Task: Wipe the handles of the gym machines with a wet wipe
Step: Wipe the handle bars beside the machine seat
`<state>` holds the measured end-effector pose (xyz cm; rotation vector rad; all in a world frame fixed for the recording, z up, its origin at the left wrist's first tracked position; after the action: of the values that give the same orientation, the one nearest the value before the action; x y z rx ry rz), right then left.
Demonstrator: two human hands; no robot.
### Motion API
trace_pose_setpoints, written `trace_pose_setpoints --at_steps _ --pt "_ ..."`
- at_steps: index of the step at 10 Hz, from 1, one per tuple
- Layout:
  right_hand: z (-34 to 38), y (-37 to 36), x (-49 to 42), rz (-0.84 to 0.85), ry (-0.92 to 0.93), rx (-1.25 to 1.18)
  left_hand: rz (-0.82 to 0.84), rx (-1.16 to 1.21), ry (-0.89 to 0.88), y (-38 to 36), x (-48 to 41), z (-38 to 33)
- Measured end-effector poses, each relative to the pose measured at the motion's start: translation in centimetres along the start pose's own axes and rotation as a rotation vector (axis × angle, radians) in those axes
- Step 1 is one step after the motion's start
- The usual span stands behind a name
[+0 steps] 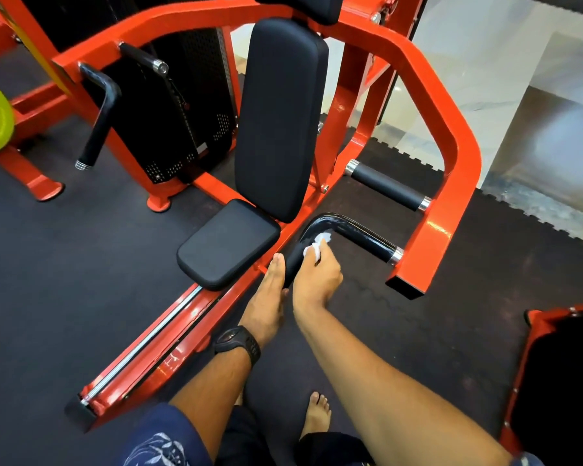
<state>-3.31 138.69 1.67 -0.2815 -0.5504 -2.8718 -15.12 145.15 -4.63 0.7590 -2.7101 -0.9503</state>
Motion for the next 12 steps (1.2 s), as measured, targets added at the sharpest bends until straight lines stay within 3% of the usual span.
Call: trace_pose_setpoints --at_steps 1,2,3,4,5,6,7,8,9,10,11,12 --pt "0.8 0.4 -1.1 -0.057 0.114 0.007 0.081 -0.293 -0.046 -0.2 0.0 -1.0" --pt "0.3 -0.2 0.9 0.065 0.208 0.114 0.018 -0.071 -0.049 -0.1 0.0 0.3" --pt "1.6 -1.4 4.9 0.274 0.600 0.363 -0.059 0.054 -0.129 0.8 -0.2 -1.2" --pt "3.0 -3.1 4.7 0.417 0.884 0.563 -0.070 -0.032 -0.166 1.3 0.2 -2.7" --pt "3.6 -3.1 3.1 0.431 1.115 0.821 -0.025 0.047 0.015 0.6 1.2 -0.1" --pt "3.4 -3.4 4.3 0.526 1.256 0.959 -0.021 0.070 0.056 0.2 1.4 0.7" --pt "3.8 -3.6 4.7 0.509 1.365 1.066 -0.020 0.093 0.052 0.0 1.4 1.0" --pt "5.9 -3.2 2.1 0.398 1.217 1.046 -0.020 0.080 0.046 -0.2 1.3 1.4" --pt "3.0 -4.4 4.1 0.588 1.184 1.166 -0.049 0.104 0.031 -0.2 1.3 1.3" --pt "3.9 -4.2 4.0 0.583 1.314 1.200 -0.070 0.097 0.026 -0.2 1.3 1.4" --pt "5.9 -4.4 2.7 0.416 1.301 1.275 -0.089 0.096 0.037 -0.1 1.3 1.6" --pt "4.3 -5.8 4.1 0.493 1.327 1.388 -0.121 0.120 0.066 0.0 1.5 1.8"
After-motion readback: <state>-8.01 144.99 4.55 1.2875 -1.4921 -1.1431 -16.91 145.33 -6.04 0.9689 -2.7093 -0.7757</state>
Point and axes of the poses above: each hand's wrist, its own x-axis away from the middle knuckle, its own y-axis out of the back of the hand, z = x × y, the point moved 10 cm from there along -x, towards the middle knuckle, and after that the axes turned 8 degrees about -y, right-handed, at the moved point
